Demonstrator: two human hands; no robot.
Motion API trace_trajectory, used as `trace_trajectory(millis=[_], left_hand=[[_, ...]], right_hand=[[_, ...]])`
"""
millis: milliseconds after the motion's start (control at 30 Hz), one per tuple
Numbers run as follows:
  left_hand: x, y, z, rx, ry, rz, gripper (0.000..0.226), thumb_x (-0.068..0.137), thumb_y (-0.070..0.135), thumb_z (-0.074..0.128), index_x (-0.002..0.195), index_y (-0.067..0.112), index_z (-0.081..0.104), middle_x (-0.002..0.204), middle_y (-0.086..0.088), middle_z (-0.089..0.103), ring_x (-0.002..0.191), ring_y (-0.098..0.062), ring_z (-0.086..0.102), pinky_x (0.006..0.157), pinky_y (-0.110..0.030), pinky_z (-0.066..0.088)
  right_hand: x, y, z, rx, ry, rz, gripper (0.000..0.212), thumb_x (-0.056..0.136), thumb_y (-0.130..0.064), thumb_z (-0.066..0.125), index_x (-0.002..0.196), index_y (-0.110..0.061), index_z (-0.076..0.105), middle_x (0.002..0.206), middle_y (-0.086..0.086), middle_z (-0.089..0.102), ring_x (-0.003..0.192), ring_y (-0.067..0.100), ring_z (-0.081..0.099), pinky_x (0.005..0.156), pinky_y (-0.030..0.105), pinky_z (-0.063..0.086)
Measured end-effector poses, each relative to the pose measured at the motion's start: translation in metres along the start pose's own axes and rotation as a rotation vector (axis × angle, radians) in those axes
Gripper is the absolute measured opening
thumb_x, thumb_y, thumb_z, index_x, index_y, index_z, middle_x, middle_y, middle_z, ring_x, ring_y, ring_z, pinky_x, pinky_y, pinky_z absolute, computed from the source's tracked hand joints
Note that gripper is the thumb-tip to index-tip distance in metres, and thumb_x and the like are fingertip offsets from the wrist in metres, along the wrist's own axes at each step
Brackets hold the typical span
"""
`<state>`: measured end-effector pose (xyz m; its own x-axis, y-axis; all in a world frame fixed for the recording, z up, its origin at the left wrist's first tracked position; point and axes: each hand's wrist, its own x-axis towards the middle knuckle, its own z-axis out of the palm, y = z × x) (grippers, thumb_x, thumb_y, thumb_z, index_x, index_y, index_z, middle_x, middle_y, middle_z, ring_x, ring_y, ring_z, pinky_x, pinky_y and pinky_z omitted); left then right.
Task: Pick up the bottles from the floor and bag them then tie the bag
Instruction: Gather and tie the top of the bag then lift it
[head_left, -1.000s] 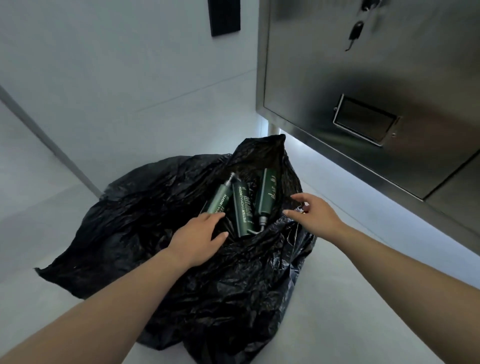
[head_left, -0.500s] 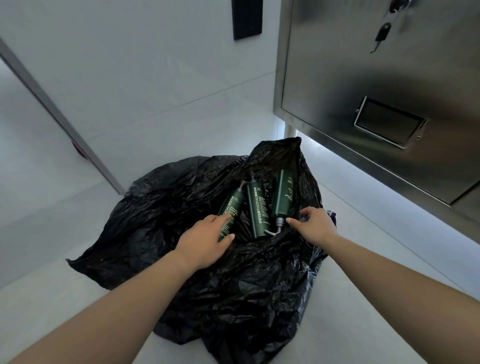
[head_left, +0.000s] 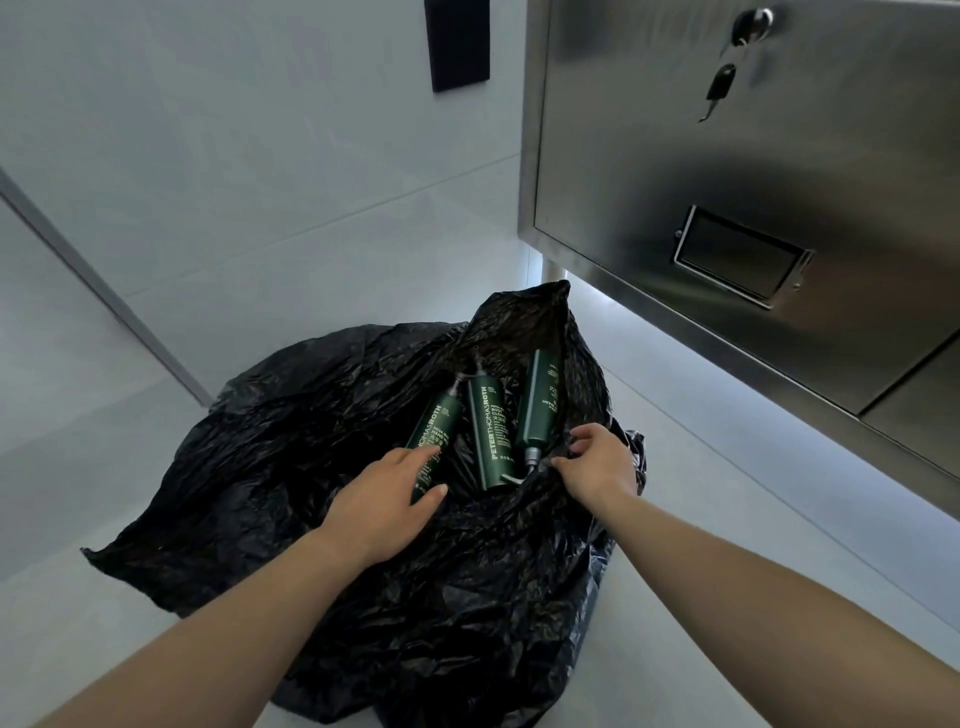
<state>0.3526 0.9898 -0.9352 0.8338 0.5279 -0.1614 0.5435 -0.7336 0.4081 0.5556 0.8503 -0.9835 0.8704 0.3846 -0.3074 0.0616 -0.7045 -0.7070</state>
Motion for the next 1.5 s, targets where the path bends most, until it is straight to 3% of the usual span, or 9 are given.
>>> trace_trajectory(millis=[167,300,433,533,767,900,1200,1400,1500], left_hand=[[-0.003,0.002,-0.001,0.004,-0.002,0.005,0.054,0.092,0.047,0.045,0.141,0.032,0.031,0.142,0.005,0.042,0.122,-0.016,0.048,0.095,-0.039,0.048],[-0.007,0.003,-0.003,0.015,-0.005,0.014,0.054,0.092,0.048,0.044,0.142,0.032,0.03,0.143,0.006,0.041,0.123,-0.015,0.047,0.095,-0.038,0.048],[-0.007,0.004,-0.008,0.015,0.017,0.032,0.054,0.092,0.047,0.044,0.142,0.031,0.031,0.141,0.005,0.042,0.123,-0.015,0.047,0.095,-0.038,0.047],[-0.004,0.012,-0.013,-0.043,0.05,0.048,0.053,0.092,0.047,0.044,0.141,0.031,0.032,0.141,0.005,0.043,0.122,-0.014,0.048,0.097,-0.035,0.046],[0.012,0.058,-0.04,-0.337,0.214,0.143,0.046,0.092,0.046,0.047,0.134,0.031,0.043,0.13,0.008,0.051,0.114,-0.008,0.05,0.09,-0.019,0.039],[0.014,0.078,-0.05,-0.453,0.26,0.181,0.042,0.088,0.048,0.05,0.128,0.036,0.049,0.115,0.014,0.054,0.106,-0.001,0.052,0.08,-0.007,0.034],[0.015,0.078,-0.035,-0.574,0.122,0.026,0.042,0.092,0.044,0.048,0.131,0.029,0.049,0.119,0.01,0.055,0.102,-0.008,0.055,0.088,-0.022,0.04],[0.019,0.109,-0.011,-0.791,-0.135,0.109,0.038,0.09,0.04,0.056,0.127,0.034,0.052,0.105,0.016,0.061,0.091,0.016,0.056,0.081,-0.002,0.041],[0.019,0.113,-0.008,-0.733,-0.035,0.156,0.02,0.089,0.026,0.06,0.107,0.035,0.062,0.089,0.004,0.068,0.083,-0.009,0.065,0.084,-0.027,0.051]], right_hand=[[0.001,0.001,0.002,-0.037,0.04,0.032,0.064,0.072,-0.035,0.076,0.126,-0.014,0.047,0.104,0.001,0.065,0.093,0.021,0.059,0.072,0.027,0.038],[-0.002,0.006,-0.004,0.063,0.115,0.034,0.031,0.075,-0.012,0.062,0.106,-0.018,0.058,0.078,-0.005,0.068,0.076,0.014,0.059,0.068,0.026,0.044],[-0.005,-0.01,-0.02,0.22,0.155,-0.104,0.02,0.074,-0.012,0.066,0.09,-0.021,0.058,0.071,-0.003,0.07,0.069,0.009,0.062,0.06,0.015,0.041],[-0.012,-0.036,-0.04,0.359,0.098,-0.261,0.024,0.075,-0.012,0.074,0.088,-0.023,0.057,0.064,-0.008,0.068,0.065,0.008,0.062,0.068,0.02,0.046],[-0.046,-0.071,-0.077,0.616,-0.04,-0.39,0.025,0.073,-0.006,0.077,0.091,-0.013,0.061,0.063,-0.004,0.069,0.057,0.007,0.057,0.055,0.011,0.047],[-0.061,-0.082,-0.088,0.636,-0.088,-0.441,0.025,0.073,-0.007,0.077,0.091,-0.015,0.062,0.073,0.006,0.073,0.069,0.013,0.064,0.07,0.021,0.053],[-0.063,-0.068,-0.092,0.624,-0.08,-0.392,0.021,0.076,-0.004,0.074,0.084,-0.021,0.063,0.077,0.002,0.066,0.063,0.016,0.063,0.07,0.032,0.055],[-0.054,-0.052,-0.099,0.588,-0.082,-0.389,0.019,0.078,-0.003,0.071,0.083,-0.02,0.064,0.083,0.005,0.065,0.061,0.015,0.066,0.066,0.029,0.058],[-0.048,-0.044,-0.105,0.525,-0.085,-0.416,0.019,0.078,-0.005,0.072,0.086,-0.02,0.064,0.083,0.005,0.066,0.064,0.017,0.066,0.07,0.033,0.059]])
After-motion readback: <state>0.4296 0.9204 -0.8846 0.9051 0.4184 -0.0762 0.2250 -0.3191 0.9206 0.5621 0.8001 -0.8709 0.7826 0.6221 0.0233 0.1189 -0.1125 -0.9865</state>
